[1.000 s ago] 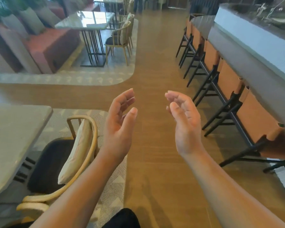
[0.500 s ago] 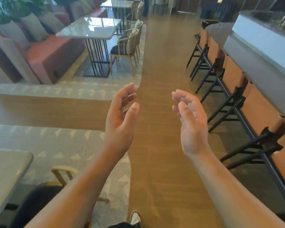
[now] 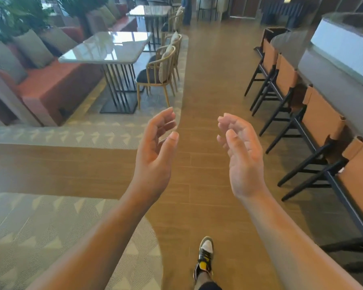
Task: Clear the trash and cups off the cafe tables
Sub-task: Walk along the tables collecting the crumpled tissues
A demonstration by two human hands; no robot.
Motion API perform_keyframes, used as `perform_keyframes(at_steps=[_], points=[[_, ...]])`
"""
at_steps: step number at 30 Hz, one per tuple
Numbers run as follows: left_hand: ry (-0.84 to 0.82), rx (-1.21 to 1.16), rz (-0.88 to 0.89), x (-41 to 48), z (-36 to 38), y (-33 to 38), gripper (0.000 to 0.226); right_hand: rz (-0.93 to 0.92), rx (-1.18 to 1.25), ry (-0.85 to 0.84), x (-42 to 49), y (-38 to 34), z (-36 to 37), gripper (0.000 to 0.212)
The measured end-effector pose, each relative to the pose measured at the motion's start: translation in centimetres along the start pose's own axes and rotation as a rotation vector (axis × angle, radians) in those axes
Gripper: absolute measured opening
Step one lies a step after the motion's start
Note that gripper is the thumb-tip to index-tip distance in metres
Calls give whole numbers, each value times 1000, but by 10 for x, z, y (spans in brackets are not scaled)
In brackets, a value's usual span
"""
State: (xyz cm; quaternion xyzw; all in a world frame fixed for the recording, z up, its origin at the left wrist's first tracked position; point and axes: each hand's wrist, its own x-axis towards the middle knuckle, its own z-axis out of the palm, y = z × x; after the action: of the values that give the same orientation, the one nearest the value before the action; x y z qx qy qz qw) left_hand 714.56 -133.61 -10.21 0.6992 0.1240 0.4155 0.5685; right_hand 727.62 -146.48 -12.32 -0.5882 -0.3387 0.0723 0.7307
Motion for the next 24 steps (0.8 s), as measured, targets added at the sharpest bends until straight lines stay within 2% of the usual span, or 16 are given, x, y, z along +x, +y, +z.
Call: perform_keyframes(at_steps=[5,11,21,24], points=[[26,13,-4,122,44,-50,43,1,3,-34,137,48,-16,47],[54,0,-6,247,76,-97,42,8,-24,-68,276,87,-20,31],[62,-7,-11,448,79,-218,46,13,-23,-105,479,196,21,30],[66,3,-2,521,68,-259,49,11,-13,-98,548,230,45,35]])
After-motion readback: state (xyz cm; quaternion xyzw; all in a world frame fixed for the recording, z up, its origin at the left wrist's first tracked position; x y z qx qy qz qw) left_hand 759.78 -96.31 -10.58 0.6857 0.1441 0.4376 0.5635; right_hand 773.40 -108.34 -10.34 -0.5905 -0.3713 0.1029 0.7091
